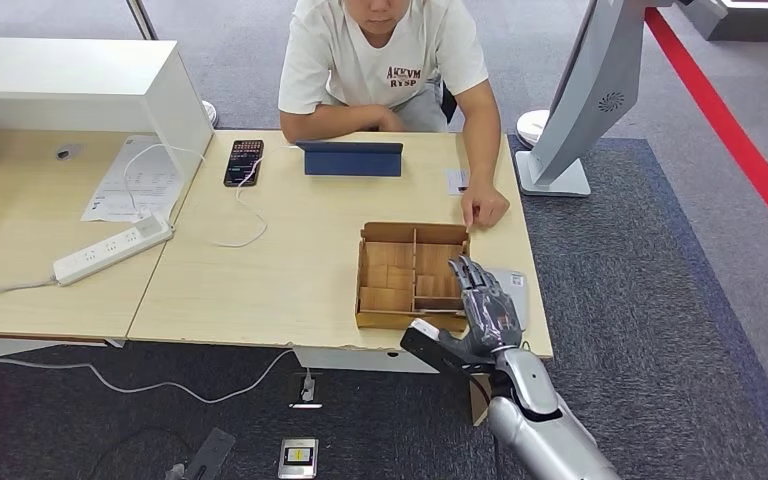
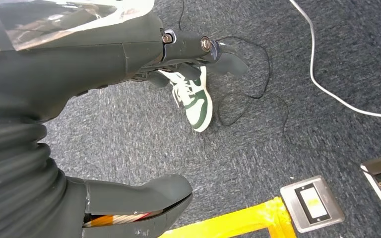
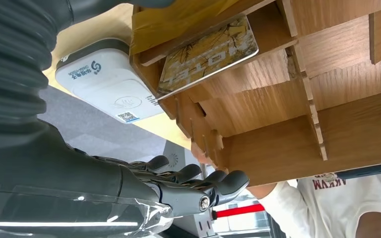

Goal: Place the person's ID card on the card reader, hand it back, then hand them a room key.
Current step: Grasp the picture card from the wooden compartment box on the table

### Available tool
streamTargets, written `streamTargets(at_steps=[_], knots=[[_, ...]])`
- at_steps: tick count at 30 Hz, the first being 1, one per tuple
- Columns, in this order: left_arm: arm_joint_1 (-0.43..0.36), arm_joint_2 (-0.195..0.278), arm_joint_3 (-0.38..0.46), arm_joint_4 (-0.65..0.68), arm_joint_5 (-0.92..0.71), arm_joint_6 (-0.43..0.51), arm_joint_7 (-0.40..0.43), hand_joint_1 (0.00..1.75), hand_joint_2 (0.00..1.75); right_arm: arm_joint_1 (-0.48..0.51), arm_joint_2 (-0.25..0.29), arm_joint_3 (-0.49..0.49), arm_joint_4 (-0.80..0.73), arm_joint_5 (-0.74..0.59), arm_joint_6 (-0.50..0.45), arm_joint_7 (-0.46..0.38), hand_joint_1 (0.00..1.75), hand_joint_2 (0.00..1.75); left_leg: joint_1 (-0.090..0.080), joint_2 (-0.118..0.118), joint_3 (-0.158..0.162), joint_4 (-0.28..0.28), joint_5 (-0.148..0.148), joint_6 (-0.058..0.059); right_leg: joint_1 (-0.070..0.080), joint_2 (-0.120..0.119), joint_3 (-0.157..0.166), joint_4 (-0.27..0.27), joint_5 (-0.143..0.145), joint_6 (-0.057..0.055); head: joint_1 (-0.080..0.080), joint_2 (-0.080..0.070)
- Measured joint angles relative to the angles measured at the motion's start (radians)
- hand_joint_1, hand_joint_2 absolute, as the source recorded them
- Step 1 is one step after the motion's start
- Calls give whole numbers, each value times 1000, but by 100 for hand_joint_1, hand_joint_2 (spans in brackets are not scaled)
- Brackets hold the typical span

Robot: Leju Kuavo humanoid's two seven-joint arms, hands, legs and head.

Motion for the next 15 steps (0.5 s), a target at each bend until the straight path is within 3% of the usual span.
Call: streamTargets(at_steps=[11, 13, 15], knots=[[0, 1, -7, 0, 2, 0, 0, 0, 175, -11, 5, -1, 21, 0, 1, 0, 3, 175, 0, 0, 0, 0, 0, 0, 0, 0, 0, 0, 0, 0, 0, 0], [0, 1, -8, 0, -1, -1, 0, 0, 175, -12, 5, -1, 23, -1, 2, 0, 57, 175, 0, 0, 0, 0, 0, 0, 0, 0, 0, 0, 0, 0, 0, 0], [-1, 1, -10, 0, -4, -2, 2, 0, 175, -12, 6, -1, 25, -2, 2, 0, 140, 175, 0, 0, 0, 0, 0, 0, 0, 0, 0, 0, 0, 0, 0, 0]])
